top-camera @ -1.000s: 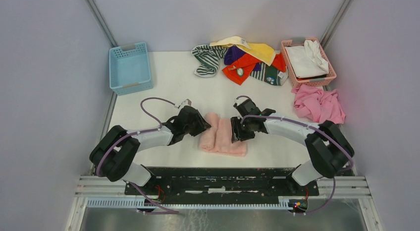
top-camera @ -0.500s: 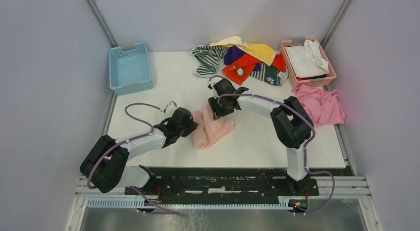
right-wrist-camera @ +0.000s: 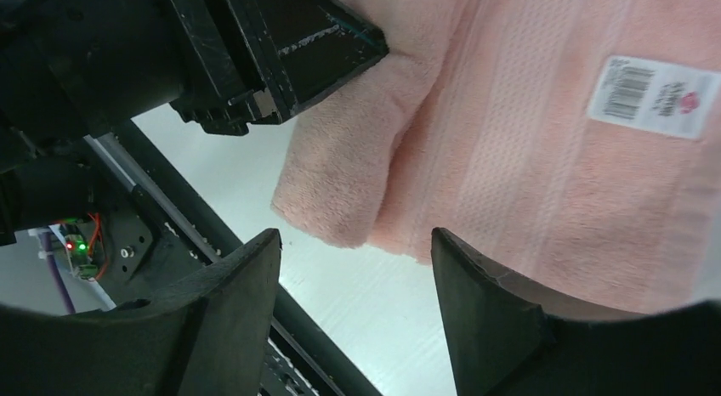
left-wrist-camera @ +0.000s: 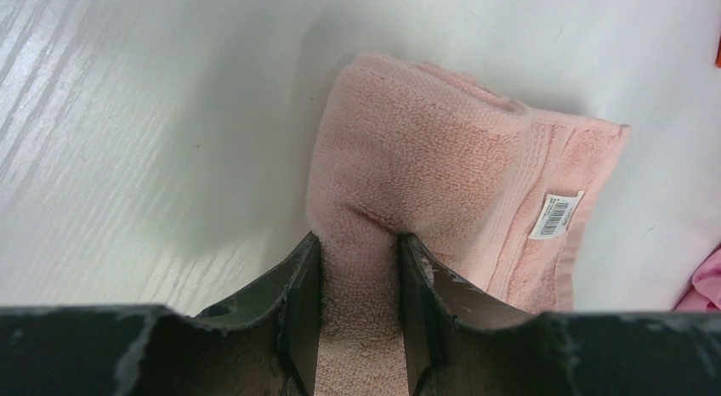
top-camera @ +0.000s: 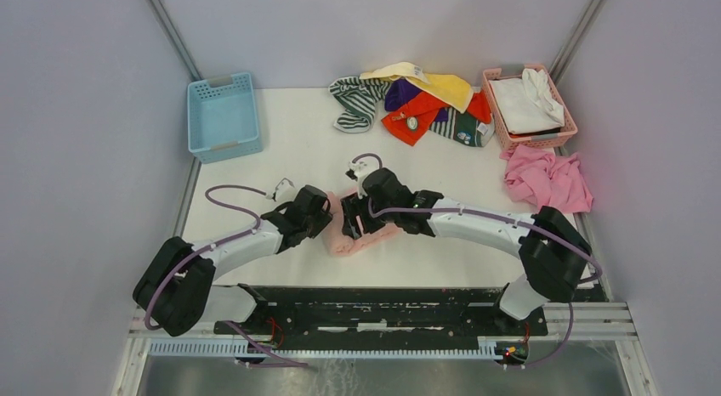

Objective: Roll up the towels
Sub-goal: Roll the towel at the center of the board.

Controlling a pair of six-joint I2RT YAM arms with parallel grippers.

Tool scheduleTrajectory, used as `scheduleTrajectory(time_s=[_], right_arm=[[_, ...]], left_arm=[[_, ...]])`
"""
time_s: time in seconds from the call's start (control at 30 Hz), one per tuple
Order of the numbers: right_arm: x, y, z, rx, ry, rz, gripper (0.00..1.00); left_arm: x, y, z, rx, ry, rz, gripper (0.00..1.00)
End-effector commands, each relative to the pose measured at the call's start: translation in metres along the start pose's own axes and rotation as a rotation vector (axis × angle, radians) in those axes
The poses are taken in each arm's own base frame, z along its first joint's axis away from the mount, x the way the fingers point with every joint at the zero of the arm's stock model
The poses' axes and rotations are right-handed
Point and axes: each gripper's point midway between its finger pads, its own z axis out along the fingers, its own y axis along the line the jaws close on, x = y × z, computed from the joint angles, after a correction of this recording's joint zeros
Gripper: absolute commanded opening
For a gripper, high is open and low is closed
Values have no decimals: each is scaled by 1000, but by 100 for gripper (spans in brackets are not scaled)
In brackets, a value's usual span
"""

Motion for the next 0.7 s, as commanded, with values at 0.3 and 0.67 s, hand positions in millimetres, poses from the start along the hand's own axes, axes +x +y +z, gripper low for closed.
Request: scheduleTrajectory(time_s=[0.3,0.67], right_arm=[[6,29,55,-110,-46,204,70],[65,-10,55,-131,121,365,0]], left_arm=[[5,57,-2,-198,-4,-11,23],[-4,56,-15,-171,-32,-2,30]])
